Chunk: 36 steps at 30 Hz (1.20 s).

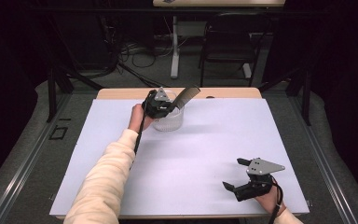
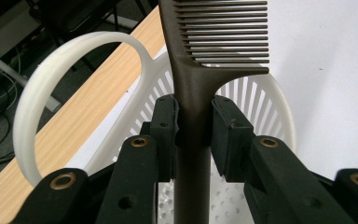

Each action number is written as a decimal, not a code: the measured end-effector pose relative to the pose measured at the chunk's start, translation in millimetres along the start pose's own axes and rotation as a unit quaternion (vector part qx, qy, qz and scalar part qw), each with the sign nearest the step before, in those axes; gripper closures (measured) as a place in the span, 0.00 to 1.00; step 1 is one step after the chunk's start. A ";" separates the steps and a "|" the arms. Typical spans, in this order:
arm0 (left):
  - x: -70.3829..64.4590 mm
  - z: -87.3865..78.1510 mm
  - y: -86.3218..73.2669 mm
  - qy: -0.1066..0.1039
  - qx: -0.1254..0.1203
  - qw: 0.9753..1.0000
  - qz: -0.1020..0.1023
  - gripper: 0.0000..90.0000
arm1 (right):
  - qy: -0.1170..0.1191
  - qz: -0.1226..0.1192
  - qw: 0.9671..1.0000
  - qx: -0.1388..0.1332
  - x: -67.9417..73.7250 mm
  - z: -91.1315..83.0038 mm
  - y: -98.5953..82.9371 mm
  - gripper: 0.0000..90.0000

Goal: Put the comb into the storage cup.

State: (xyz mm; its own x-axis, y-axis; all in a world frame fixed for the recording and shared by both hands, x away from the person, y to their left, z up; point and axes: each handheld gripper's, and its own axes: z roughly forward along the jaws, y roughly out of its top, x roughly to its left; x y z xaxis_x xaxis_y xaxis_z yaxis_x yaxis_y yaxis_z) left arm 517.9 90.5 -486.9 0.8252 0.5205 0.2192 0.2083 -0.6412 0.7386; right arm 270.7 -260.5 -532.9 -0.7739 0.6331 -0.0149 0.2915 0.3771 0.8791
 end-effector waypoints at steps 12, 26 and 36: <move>-0.6 -12.7 2.3 -0.003 -0.023 1.000 -0.018 0.40 | -0.001 0.000 1.000 0.000 0.2 -0.3 0.3 0.00; -4.7 -44.1 8.1 -0.003 -0.031 0.999 -0.025 0.14 | -0.002 0.001 1.000 0.004 0.3 0.7 0.3 0.00; -7.8 -60.7 3.7 0.001 -0.012 0.999 -0.036 0.00 | 0.000 -0.001 1.000 0.006 1.0 1.7 0.5 0.00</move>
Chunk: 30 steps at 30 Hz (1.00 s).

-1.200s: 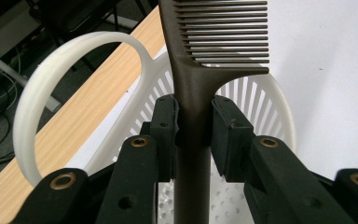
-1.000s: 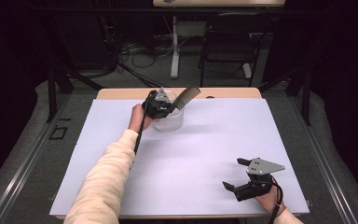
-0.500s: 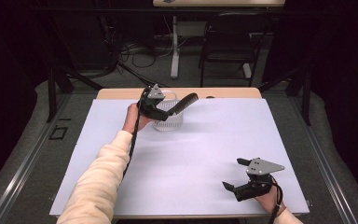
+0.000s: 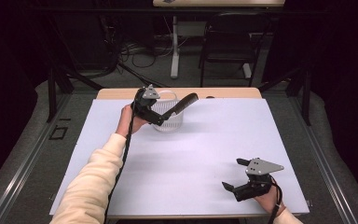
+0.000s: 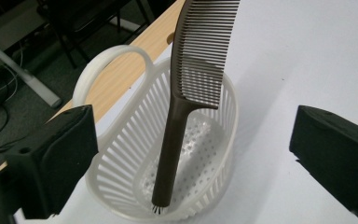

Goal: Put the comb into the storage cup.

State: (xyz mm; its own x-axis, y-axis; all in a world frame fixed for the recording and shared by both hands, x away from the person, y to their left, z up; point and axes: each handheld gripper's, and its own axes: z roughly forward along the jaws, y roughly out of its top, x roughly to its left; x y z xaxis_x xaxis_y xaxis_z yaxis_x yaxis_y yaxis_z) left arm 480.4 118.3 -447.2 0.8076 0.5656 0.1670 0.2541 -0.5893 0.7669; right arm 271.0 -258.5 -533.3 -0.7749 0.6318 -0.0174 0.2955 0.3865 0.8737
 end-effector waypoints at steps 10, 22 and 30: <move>-8.3 -20.4 -6.7 0.010 0.012 1.000 -0.009 0.00 | 0.001 0.000 1.000 0.003 0.3 1.9 0.4 0.00; -21.1 -39.2 -16.0 0.015 0.031 0.999 -0.011 0.00 | 0.000 -0.001 1.000 0.002 -0.3 0.9 0.3 0.00; -26.1 -49.3 -28.9 0.013 0.040 0.999 -0.023 0.00 | 0.001 -0.001 1.000 0.003 -0.3 1.3 0.3 0.00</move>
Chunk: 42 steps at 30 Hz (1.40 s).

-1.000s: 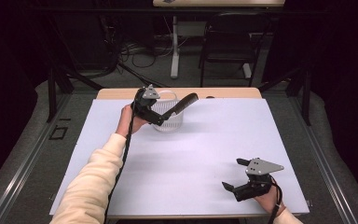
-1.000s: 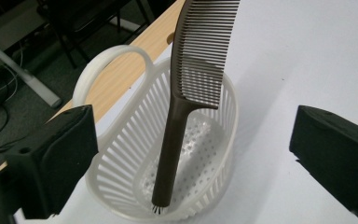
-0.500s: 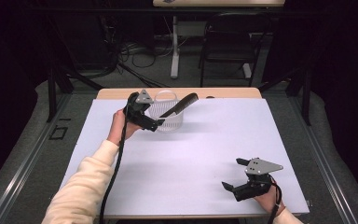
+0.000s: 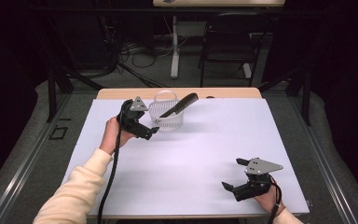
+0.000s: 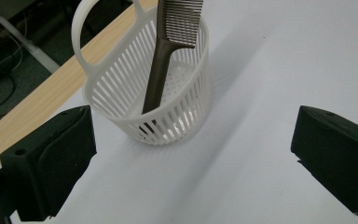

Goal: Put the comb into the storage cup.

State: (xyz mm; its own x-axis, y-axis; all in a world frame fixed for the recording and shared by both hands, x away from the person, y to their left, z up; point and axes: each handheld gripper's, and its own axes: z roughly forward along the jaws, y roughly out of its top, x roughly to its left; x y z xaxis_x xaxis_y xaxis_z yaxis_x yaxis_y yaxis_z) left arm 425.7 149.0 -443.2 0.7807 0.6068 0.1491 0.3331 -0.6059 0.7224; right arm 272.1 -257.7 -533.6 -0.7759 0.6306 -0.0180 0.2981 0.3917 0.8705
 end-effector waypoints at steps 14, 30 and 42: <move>-7.6 -13.5 -25.2 0.026 0.020 0.999 -0.016 0.00 | -0.001 0.002 1.000 0.002 0.0 0.2 0.1 0.00; -20.4 -31.5 -49.8 0.038 0.025 0.998 -0.031 0.00 | -0.002 0.002 1.000 0.002 0.2 0.0 0.2 0.00; -27.5 -40.1 -67.2 0.038 0.026 0.998 -0.044 0.00 | -0.002 0.002 1.000 0.005 0.0 1.1 0.3 0.00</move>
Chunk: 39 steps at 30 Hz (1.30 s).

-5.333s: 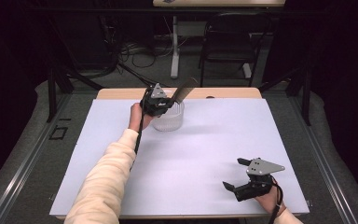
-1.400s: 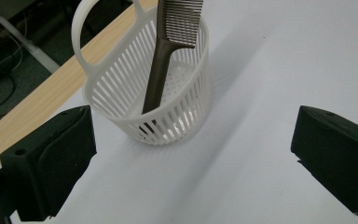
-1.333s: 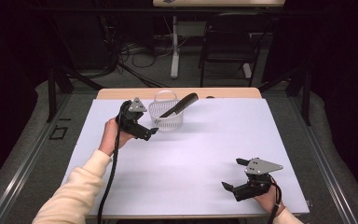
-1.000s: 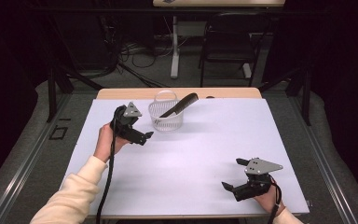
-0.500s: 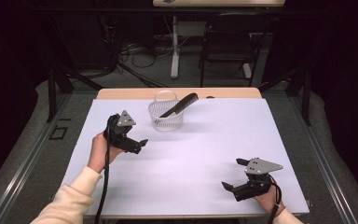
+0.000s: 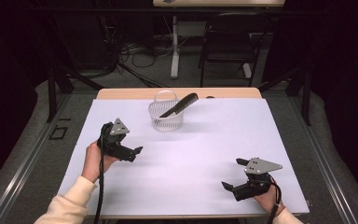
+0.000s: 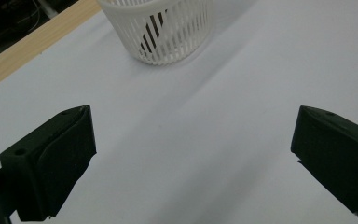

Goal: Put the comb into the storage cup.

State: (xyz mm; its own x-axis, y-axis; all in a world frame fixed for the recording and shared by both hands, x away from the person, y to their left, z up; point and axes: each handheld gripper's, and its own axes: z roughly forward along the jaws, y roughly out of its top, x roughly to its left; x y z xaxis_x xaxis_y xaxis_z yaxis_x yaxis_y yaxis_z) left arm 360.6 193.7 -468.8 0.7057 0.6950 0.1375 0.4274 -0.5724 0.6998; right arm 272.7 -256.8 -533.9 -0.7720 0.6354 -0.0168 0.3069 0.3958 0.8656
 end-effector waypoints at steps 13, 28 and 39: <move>-9.8 -16.1 -18.4 0.009 -0.012 1.000 -0.012 0.00 | 0.001 0.001 1.000 0.002 1.4 -1.0 0.1 0.00; -18.7 -27.3 -46.5 0.015 -0.023 0.999 -0.039 0.00 | 0.003 0.003 1.000 0.002 1.2 -1.0 0.1 0.00; -29.4 -30.2 -60.7 0.006 -0.009 0.999 -0.036 0.00 | 0.003 0.002 1.000 0.002 2.1 -1.4 0.9 0.00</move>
State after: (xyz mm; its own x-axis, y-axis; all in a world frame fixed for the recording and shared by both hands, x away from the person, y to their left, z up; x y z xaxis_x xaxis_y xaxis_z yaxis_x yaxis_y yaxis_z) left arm 296.9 221.2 -494.2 0.6660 0.7399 0.0945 0.4671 -0.5125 0.7205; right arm 270.6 -256.1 -532.5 -0.7745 0.6325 -0.0109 0.3116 0.3965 0.8635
